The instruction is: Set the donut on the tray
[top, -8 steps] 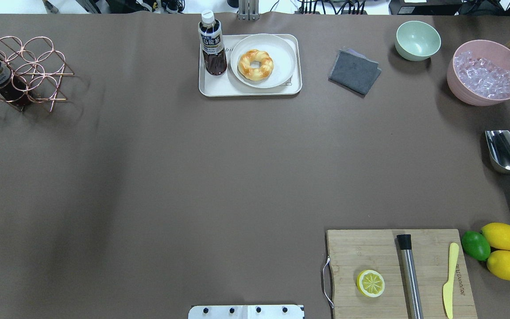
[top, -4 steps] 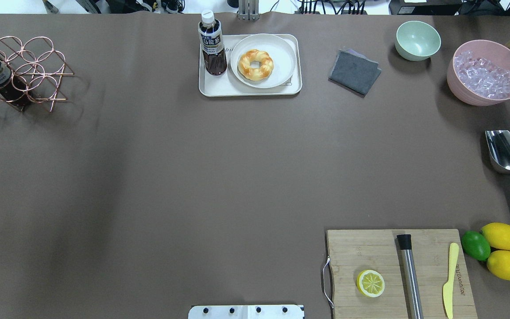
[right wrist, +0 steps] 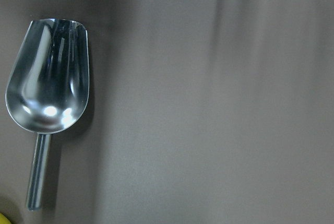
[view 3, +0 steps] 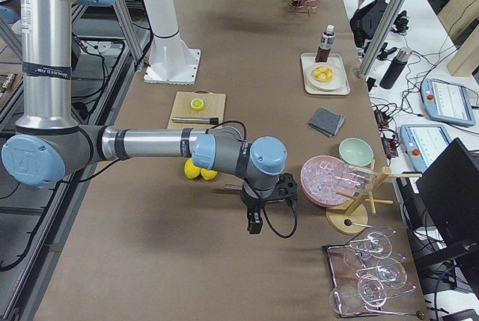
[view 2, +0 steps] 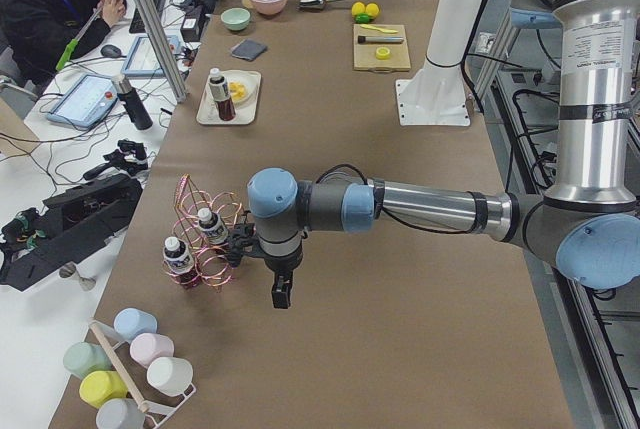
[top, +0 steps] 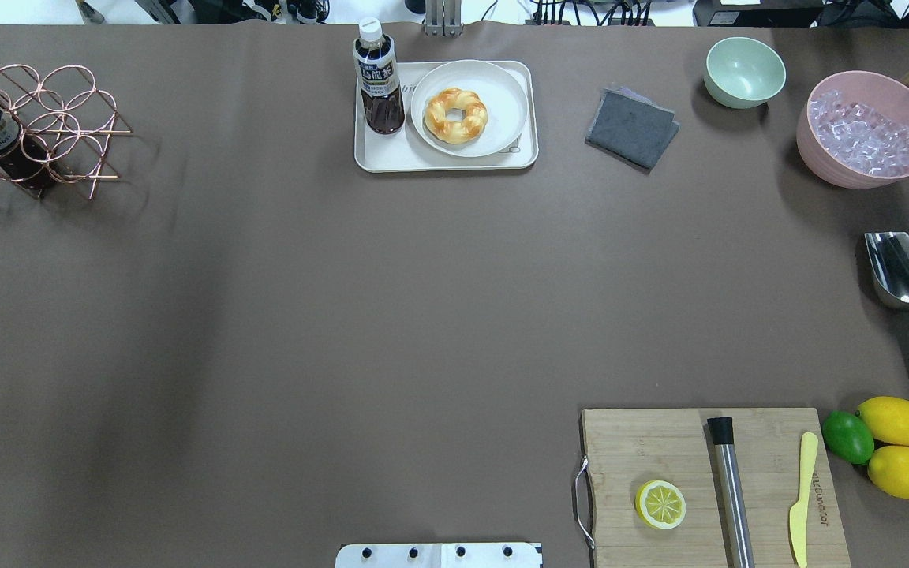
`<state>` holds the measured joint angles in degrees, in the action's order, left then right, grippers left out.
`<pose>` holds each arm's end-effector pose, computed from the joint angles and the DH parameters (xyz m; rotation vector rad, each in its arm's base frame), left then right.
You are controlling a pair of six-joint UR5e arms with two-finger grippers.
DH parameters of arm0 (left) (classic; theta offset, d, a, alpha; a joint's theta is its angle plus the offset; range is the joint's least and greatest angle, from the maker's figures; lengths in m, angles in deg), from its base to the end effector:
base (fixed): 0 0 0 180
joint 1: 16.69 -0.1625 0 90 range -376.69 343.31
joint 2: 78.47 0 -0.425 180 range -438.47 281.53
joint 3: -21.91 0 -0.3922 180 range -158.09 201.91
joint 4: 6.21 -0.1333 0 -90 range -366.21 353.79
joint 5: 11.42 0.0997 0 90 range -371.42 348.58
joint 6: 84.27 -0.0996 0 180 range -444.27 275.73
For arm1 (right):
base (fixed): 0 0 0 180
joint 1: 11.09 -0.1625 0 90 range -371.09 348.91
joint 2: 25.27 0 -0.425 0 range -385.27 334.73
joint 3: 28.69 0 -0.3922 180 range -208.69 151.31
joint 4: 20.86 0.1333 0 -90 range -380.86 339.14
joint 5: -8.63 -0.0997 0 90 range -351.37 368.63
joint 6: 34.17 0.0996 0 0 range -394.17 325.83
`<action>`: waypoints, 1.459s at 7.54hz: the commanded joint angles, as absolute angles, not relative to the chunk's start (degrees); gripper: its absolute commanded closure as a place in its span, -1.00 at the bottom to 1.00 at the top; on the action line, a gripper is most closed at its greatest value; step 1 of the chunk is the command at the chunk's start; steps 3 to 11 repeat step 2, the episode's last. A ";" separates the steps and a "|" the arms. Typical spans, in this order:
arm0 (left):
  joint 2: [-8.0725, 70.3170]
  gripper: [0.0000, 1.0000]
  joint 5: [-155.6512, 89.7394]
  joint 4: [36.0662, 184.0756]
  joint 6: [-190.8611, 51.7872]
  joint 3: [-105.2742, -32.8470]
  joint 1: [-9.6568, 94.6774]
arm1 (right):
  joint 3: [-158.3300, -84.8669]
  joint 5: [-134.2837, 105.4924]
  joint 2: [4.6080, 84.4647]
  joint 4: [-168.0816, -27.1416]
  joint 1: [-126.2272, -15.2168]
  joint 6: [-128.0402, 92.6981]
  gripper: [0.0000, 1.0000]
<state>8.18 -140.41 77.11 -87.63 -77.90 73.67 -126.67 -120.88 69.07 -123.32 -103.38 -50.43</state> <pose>-0.0735 -0.4638 0.6204 0.0184 0.6803 0.0490 0.0877 -0.4428 0.6526 -0.0350 -0.7039 -0.1806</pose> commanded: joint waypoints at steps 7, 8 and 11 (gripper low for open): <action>8.19 -0.96 -140.71 77.11 -87.61 -77.85 73.67 | -126.69 -120.92 69.04 -123.17 -103.38 -50.43 -0.99; 8.19 -0.96 -140.71 77.11 -87.61 -77.85 73.67 | -126.69 -120.92 69.04 -123.17 -103.38 -50.43 -0.99; 8.19 -0.96 -140.71 77.11 -87.61 -77.85 73.67 | -126.69 -120.92 69.04 -123.17 -103.38 -50.43 -0.99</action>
